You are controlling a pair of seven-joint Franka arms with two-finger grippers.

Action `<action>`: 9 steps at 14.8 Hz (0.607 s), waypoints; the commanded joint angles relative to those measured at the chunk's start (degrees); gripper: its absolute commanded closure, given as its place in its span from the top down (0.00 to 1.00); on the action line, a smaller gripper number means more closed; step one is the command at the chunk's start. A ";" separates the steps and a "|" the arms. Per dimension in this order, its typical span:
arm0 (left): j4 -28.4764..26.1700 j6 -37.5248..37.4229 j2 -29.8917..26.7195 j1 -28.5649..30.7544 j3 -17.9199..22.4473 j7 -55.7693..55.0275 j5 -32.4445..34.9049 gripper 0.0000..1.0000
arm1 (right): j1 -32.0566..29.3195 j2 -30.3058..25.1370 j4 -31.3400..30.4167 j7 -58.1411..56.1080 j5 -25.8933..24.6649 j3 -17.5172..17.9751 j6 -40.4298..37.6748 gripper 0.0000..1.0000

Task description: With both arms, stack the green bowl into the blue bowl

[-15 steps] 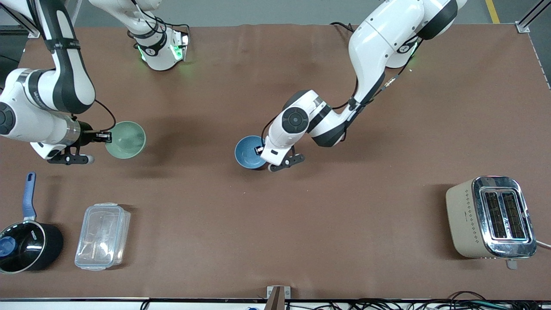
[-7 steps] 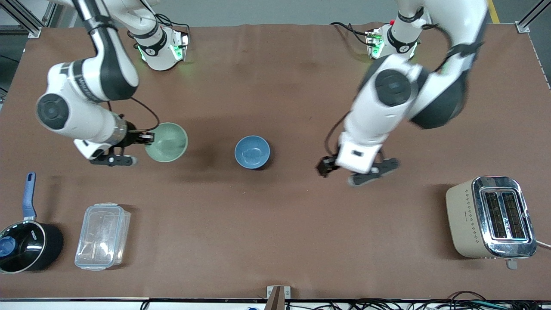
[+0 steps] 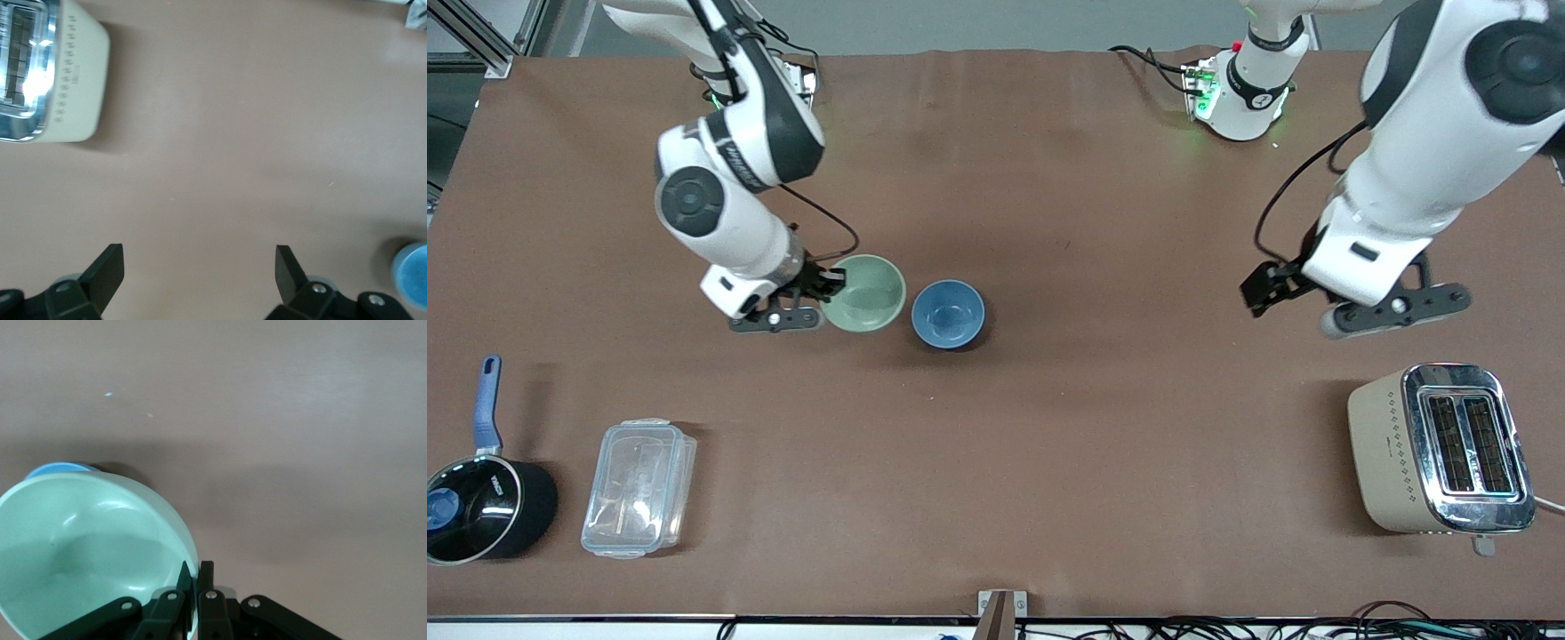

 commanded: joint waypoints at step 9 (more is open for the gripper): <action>-13.48 -2.05 -15.11 -4.44 15.24 23.03 -5.69 1.00 | 7.05 8.73 0.81 1.26 4.80 -0.54 8.28 0.00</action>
